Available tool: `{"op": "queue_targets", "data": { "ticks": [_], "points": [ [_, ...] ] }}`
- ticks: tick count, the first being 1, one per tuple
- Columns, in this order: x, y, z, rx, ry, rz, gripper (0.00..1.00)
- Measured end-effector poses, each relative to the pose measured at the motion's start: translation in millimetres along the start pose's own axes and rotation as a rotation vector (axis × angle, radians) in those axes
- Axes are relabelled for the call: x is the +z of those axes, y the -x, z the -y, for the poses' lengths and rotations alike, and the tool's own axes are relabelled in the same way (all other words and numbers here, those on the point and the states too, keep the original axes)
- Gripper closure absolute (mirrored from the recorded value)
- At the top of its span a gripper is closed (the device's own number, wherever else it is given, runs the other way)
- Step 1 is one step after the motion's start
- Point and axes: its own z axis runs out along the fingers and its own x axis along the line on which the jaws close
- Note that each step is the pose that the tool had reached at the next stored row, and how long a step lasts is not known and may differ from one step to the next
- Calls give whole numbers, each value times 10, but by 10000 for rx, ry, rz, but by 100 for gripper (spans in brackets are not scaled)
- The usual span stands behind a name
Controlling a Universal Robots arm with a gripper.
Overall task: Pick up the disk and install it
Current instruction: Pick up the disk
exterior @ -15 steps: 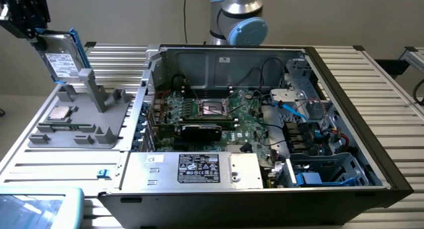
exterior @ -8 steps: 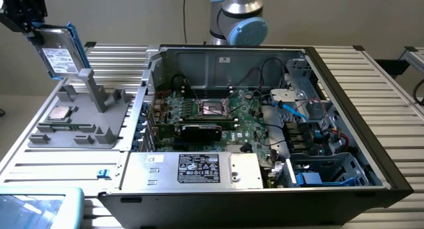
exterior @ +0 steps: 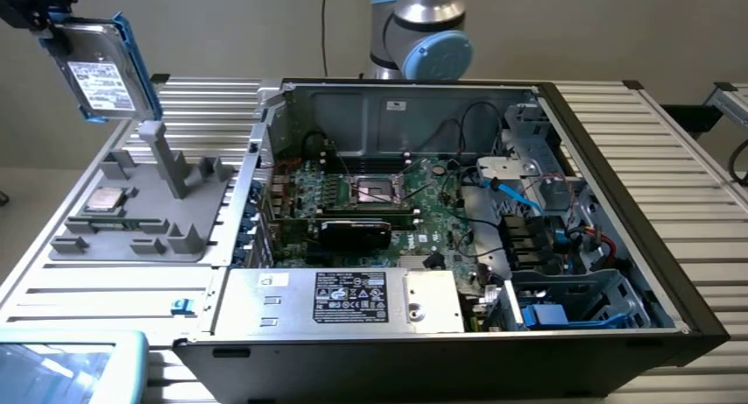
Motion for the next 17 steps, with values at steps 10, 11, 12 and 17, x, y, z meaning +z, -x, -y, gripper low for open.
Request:
{"op": "queue_targets", "data": {
  "ticks": [10,11,12,17],
  "points": [
    [-321,-9,-292,1,-2,-14,63],
    [-321,-9,-292,2,-2,-14,63],
    [-321,-8,-292,1,-2,-14,63],
    [-331,-9,-440,0,-3,-14,63]
  ]
}}
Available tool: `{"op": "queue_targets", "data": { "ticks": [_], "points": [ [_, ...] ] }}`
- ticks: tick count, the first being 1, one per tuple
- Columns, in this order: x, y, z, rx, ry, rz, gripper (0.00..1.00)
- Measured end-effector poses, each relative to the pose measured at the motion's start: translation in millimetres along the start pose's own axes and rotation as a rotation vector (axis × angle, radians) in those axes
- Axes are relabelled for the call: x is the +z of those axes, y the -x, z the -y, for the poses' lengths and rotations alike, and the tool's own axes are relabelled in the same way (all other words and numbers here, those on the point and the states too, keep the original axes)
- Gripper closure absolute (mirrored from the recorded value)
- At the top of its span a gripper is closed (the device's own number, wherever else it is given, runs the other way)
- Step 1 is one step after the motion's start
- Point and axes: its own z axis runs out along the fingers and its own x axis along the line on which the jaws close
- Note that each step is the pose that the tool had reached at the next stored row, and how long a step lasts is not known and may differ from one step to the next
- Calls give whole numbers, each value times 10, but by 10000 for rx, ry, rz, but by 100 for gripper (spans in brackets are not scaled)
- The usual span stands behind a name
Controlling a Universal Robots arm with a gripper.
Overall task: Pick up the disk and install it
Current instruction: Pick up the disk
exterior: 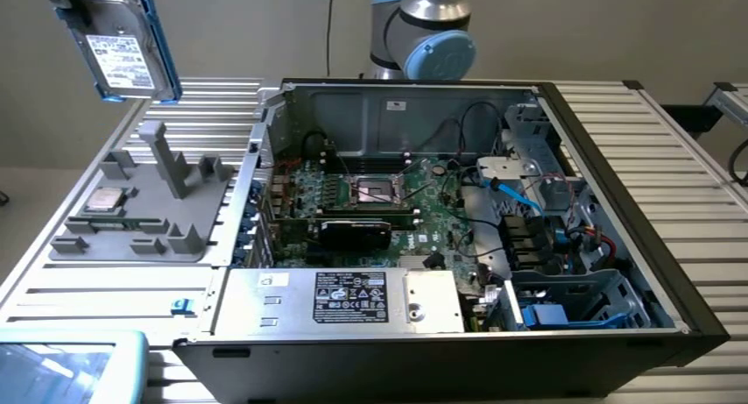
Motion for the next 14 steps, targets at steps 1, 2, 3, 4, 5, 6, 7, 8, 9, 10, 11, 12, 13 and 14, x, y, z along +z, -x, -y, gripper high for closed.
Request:
{"op": "queue_targets", "data": {
  "ticks": [1,2,3,4,5,6,7,8,9,10,11,12,13,14],
  "points": [
    [-6,-1,-43,0,0,0,63],
    [-15,-2,-85,0,0,1,63],
    [-27,-2,-124,-1,-1,1,63],
    [-41,-1,-160,0,0,0,63],
    [-61,1,-193,0,-1,1,63],
    [-82,5,-227,0,-1,0,63],
    [-106,9,-267,1,-1,1,63],
    [-129,17,-309,1,-1,0,63],
    [-153,28,-349,0,-4,1,63],
    [-176,41,-387,0,-8,1,63],
    [-201,55,-424,0,-10,2,63],
    [-223,70,-461,0,-12,1,63],
    [-246,85,-499,1,-20,2,63],
    [-267,102,-541,1,-28,2,63]
  ]
}}
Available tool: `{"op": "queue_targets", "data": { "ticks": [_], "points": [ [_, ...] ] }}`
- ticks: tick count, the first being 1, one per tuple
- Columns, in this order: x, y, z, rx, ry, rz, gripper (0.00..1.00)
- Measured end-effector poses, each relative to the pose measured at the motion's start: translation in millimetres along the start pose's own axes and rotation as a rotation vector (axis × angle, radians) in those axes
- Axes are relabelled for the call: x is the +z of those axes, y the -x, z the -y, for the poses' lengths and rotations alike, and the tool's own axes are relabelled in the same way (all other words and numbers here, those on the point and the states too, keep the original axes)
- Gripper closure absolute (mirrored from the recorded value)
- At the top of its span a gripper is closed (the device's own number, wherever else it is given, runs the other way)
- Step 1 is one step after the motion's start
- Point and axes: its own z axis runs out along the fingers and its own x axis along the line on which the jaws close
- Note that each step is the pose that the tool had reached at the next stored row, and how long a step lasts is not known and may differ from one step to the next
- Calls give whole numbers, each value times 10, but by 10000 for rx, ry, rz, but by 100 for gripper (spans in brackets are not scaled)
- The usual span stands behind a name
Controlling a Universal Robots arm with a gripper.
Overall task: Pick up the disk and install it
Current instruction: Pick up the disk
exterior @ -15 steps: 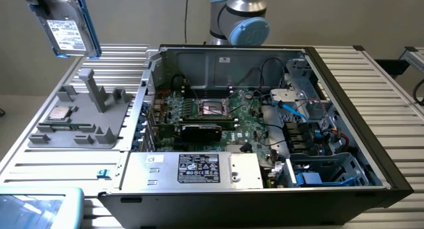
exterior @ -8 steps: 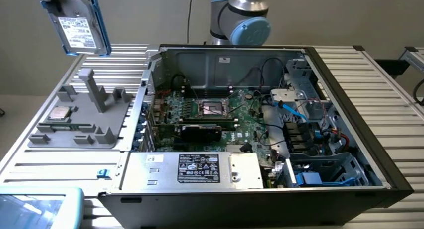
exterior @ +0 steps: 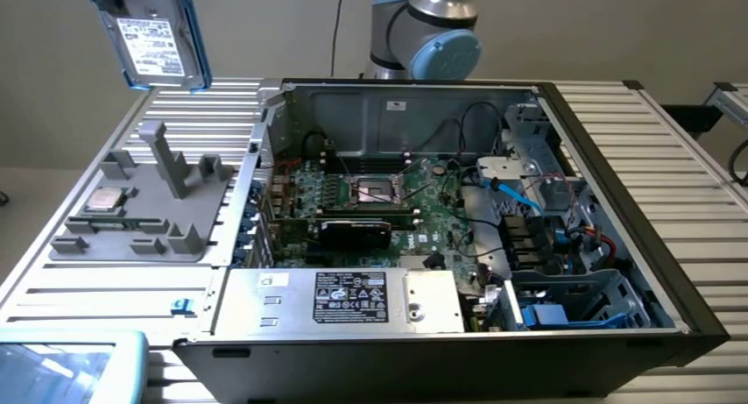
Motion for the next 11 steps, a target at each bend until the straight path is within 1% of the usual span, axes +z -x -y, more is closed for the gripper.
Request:
{"op": "queue_targets", "data": {
  "ticks": [3,4,9,11],
  "points": [
    [-42,46,-114,-1,-31,2,63],
    [-44,53,-131,-1,-32,2,63],
    [-43,54,-136,0,-31,1,63],
    [-45,60,-181,-1,-30,10,63]
  ]
}}
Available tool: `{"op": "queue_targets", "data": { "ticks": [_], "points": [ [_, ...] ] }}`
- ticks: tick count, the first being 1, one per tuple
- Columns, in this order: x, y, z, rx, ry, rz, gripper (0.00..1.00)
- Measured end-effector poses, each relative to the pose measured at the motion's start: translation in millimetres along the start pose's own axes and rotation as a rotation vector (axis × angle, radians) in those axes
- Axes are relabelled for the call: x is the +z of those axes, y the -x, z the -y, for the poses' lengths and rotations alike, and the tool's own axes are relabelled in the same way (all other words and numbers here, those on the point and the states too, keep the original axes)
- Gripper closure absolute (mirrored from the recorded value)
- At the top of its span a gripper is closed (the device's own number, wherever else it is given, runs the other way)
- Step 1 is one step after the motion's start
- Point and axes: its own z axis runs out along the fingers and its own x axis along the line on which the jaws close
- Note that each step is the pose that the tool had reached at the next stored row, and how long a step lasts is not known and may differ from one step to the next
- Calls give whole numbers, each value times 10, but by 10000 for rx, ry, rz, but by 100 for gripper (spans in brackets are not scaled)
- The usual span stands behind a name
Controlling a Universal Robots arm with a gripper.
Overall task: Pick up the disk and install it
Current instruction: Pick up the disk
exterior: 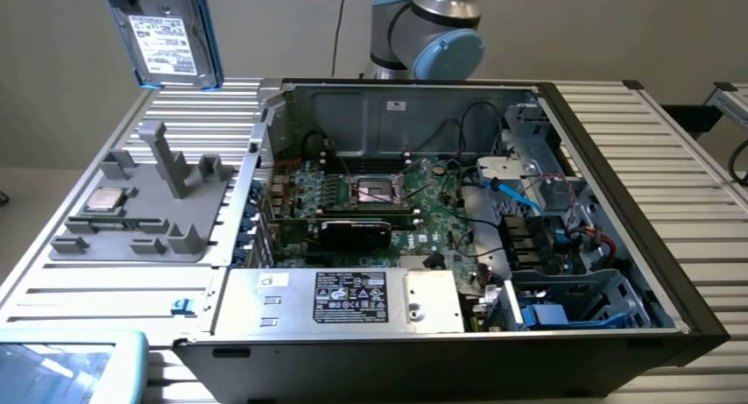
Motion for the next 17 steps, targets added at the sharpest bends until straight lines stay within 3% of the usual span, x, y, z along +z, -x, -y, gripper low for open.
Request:
{"op": "queue_targets", "data": {
  "ticks": [10,17],
  "points": [
    [-149,61,-335,-2,-2,97,63],
    [-268,148,-607,-2,-52,136,63]
  ]
}}
